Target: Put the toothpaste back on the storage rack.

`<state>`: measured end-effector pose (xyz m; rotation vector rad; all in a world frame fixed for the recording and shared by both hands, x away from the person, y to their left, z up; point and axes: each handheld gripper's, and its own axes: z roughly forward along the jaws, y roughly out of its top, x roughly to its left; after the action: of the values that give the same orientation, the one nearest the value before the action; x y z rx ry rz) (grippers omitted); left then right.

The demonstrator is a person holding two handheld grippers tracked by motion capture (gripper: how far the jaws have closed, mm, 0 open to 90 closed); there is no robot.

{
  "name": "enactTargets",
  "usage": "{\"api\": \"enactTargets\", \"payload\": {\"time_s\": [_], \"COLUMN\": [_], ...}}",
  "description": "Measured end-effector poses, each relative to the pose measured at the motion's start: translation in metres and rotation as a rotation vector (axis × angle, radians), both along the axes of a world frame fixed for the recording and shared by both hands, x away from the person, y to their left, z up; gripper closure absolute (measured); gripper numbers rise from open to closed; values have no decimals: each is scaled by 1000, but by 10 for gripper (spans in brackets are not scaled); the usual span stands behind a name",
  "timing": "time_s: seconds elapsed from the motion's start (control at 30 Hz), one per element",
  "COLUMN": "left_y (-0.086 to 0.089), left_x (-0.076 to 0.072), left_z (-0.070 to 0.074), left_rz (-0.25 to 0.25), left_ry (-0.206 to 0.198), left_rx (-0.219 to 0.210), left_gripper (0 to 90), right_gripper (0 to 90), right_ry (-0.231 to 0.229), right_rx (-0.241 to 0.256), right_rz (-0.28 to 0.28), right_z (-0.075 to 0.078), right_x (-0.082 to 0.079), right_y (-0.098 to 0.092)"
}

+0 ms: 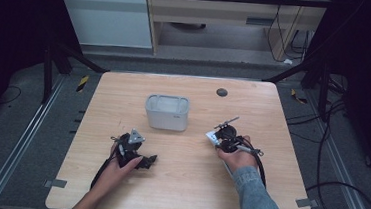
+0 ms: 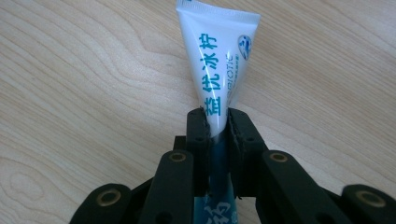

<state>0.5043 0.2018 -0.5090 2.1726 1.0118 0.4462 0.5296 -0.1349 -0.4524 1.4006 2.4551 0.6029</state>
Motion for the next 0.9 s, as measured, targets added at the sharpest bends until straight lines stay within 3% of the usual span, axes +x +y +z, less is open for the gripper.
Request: {"api": "enactTargets", "payload": {"time_s": [0.27, 0.43, 0.9], "left_y": [0, 0, 0], "left_x": [0, 0, 0], "left_z": [0, 0, 0], "left_rz": [1, 1, 0], "left_ry": [-1, -1, 0], "left_rx": [0, 1, -1], "left_gripper": [0, 0, 0], "right_gripper": [801, 802, 806], "right_ry": [-15, -48, -165], "right_rx": [8, 17, 54], "right_rz": [-10, -14, -39], "right_z": [9, 19, 62], "right_x": [-2, -4, -6], "right_y": [-6, -9, -22]}}
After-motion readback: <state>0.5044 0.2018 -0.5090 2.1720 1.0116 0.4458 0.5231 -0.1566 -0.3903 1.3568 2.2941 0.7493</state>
